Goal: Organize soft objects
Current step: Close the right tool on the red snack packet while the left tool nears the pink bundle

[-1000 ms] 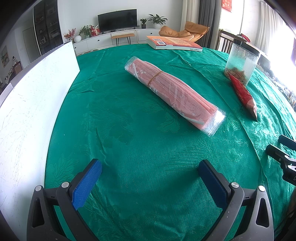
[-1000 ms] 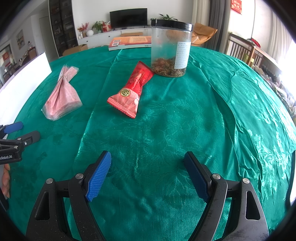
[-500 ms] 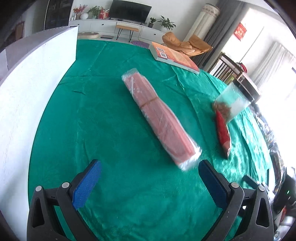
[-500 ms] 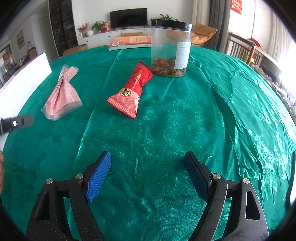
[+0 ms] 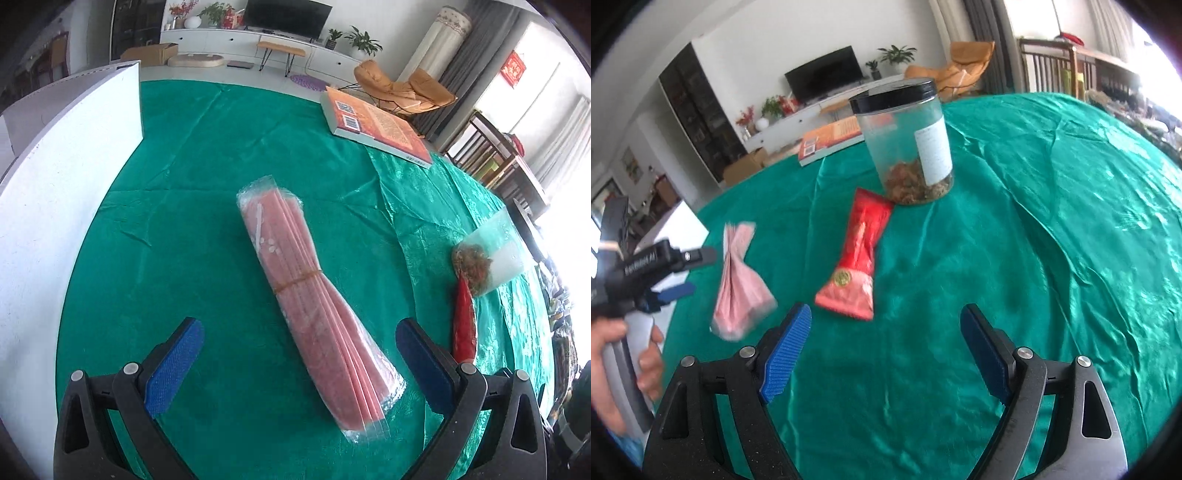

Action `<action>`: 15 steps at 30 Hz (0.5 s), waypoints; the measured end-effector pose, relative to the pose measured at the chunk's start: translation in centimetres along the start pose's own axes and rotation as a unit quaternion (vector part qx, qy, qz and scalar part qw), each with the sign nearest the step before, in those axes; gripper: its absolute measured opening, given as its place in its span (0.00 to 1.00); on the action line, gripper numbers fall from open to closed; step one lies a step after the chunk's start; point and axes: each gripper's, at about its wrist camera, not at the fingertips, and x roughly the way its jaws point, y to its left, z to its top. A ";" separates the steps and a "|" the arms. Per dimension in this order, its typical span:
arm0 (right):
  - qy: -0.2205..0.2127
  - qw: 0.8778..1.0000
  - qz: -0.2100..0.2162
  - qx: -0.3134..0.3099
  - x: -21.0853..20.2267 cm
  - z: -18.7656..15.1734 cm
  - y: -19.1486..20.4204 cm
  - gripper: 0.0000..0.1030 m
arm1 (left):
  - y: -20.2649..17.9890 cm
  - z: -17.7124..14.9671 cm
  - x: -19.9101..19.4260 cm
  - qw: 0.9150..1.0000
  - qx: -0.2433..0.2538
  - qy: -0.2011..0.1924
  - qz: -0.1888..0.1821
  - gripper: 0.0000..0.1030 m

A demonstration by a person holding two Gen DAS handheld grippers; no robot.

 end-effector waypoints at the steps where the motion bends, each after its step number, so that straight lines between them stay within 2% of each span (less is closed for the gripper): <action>1: 0.017 1.000 0.001 -0.007 1.3 1.0 0.5 0.83 | 0.2 0.3 0.0 1.000 -0.008 -0.001 0.005 1.00; 4: 0.082 0.996 -0.016 -0.044 5.5 2.4 2.3 0.80 | -0.1 0.9 1.1 1.000 -0.014 0.006 0.023 1.00; 5: 0.093 0.993 -0.029 -0.061 6.3 2.5 2.9 0.79 | -0.5 1.0 1.7 1.000 -0.008 0.013 0.027 1.00; 6: 0.084 0.992 -0.044 -0.086 6.3 2.4 3.5 0.73 | -1.1 1.1 2.7 0.999 0.005 0.023 0.035 1.00; 7: 0.093 0.989 -0.049 -0.101 6.4 2.2 3.7 0.23 | -1.7 1.1 3.6 0.998 0.020 0.033 0.046 1.00; 9: 0.092 0.991 -0.037 -0.089 5.2 1.8 2.6 0.25 | -2.5 1.0 5.3 0.994 0.047 0.044 0.084 1.00; 11: 0.083 0.992 -0.041 -0.085 3.0 1.4 0.6 0.25 | -3.2 0.7 5.9 0.991 0.066 0.031 0.115 0.99; 13: 0.067 0.995 -0.046 -0.058 0.5 1.6 -2.7 0.25 | -3.7 0.4 6.2 0.988 0.080 0.026 0.127 0.99; 15: 0.046 0.998 -0.053 -0.009 -1.2 2.8 -6.6 0.25 | -4.3 0.0 5.9 0.988 0.093 0.009 0.120 0.89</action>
